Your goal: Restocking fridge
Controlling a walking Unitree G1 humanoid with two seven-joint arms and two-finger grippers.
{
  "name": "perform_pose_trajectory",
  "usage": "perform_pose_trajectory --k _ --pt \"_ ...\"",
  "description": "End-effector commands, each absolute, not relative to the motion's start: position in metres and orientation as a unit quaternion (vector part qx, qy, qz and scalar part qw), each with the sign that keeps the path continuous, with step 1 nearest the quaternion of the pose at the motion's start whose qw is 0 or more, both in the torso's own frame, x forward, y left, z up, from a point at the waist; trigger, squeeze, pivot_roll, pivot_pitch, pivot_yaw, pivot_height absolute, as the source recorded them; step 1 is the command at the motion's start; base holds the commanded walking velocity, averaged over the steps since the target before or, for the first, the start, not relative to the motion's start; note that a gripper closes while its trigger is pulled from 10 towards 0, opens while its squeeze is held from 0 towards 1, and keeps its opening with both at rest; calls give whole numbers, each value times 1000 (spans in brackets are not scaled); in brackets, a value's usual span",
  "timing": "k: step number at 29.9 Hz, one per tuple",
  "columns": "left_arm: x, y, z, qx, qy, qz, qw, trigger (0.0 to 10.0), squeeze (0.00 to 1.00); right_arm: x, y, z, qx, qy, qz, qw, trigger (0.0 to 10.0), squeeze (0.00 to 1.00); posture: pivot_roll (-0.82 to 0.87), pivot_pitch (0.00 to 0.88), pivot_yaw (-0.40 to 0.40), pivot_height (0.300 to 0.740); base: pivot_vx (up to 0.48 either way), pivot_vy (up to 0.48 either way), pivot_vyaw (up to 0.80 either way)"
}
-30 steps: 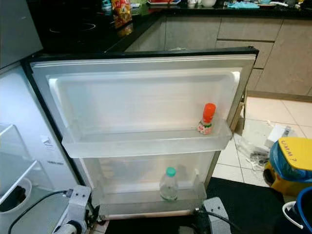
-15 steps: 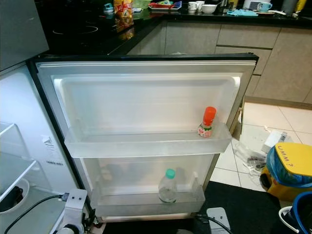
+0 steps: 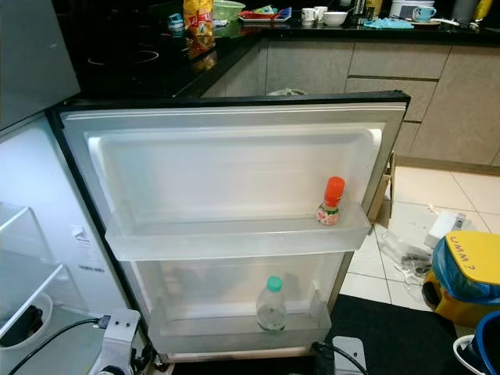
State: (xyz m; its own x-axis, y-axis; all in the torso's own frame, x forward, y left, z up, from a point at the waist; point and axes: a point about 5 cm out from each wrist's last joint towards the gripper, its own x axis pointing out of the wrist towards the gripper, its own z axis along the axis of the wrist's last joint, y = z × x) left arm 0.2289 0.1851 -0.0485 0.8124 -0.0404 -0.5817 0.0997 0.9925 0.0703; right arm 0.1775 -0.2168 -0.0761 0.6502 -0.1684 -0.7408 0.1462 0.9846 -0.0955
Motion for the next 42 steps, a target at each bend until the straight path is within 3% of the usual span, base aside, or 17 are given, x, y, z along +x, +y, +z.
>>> perform_pose_trajectory --k 1,42 --pt "229 186 -49 54 305 -40 950 10000 0 180 -211 -76 -12 398 -79 914 10000 0 -38 0 10 621 0 0 0" --pt "231 181 -47 55 297 -51 952 10000 0 181 -213 -72 -21 363 -69 929 10000 0 -55 0 12 640 0 0 0"
